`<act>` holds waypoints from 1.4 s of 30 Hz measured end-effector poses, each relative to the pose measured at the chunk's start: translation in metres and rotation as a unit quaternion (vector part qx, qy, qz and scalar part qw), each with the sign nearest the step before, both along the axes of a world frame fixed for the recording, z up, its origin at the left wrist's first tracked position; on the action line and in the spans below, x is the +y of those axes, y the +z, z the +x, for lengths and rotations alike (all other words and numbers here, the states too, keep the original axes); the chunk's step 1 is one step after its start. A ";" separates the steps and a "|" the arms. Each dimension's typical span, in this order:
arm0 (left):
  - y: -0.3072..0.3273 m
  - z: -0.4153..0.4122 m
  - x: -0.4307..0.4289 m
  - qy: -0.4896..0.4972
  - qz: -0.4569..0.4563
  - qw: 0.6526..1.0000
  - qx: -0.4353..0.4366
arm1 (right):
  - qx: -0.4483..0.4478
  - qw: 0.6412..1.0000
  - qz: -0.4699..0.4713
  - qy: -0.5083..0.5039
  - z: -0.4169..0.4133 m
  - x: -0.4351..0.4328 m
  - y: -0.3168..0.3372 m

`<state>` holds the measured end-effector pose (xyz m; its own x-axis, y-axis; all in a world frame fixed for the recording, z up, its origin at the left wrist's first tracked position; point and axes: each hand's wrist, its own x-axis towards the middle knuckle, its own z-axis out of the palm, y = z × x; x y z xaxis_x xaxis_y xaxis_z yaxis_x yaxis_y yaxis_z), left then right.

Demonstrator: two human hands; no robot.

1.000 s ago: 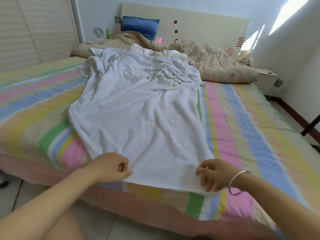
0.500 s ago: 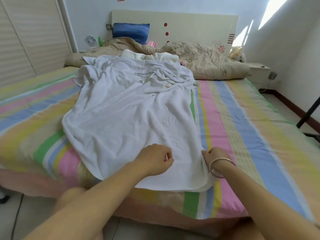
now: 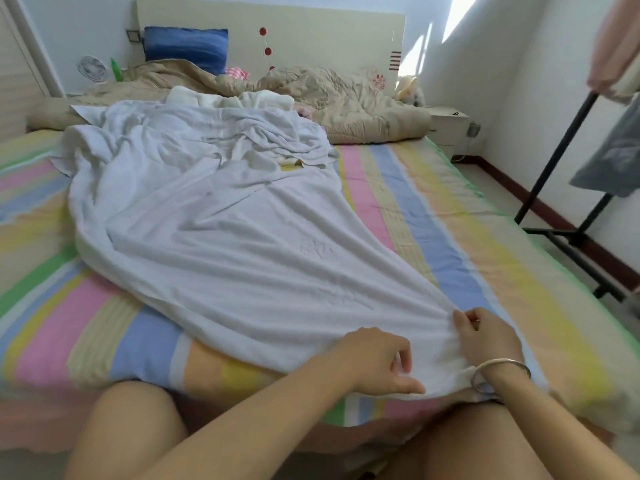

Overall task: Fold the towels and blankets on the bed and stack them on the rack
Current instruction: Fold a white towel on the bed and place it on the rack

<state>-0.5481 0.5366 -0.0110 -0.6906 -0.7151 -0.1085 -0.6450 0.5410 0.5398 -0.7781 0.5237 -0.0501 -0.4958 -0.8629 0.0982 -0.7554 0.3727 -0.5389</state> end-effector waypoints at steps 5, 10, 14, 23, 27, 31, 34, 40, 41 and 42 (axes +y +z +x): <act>-0.006 0.006 0.004 -0.011 0.015 1.000 0.002 | 0.022 1.000 0.017 -0.013 -0.008 0.006 -0.002; -0.009 0.052 -0.008 0.063 0.031 0.997 0.037 | 0.069 0.994 0.090 0.002 -0.002 0.001 0.003; -0.005 0.073 -0.013 0.124 -0.009 0.992 0.034 | 0.060 0.992 0.110 0.004 0.005 -0.004 0.009; 0.006 0.079 -0.019 0.004 0.135 0.991 -0.009 | 0.029 0.999 0.024 0.012 -0.012 -0.009 0.007; 0.001 0.032 -0.016 -0.008 0.168 0.985 0.021 | 0.058 0.998 -0.010 -0.010 -0.050 -0.008 0.023; -0.009 -0.022 -0.004 -0.028 0.196 0.979 0.056 | 0.078 0.995 0.025 -0.057 -0.102 0.008 0.023; -0.017 -0.050 0.006 -0.051 0.158 0.986 0.030 | 0.080 0.992 0.050 -0.084 -0.118 0.027 0.013; -0.004 -0.047 -0.002 -0.052 0.191 0.980 0.018 | 0.090 0.988 0.110 -0.058 -0.113 0.029 0.010; 0.001 -0.043 -0.010 -0.032 0.192 0.980 0.029 | 0.091 0.987 0.123 -0.046 -0.110 0.024 0.014; 0.006 -0.040 -0.024 -0.007 0.175 0.984 0.041 | 0.089 0.986 0.138 -0.024 -0.107 0.014 0.018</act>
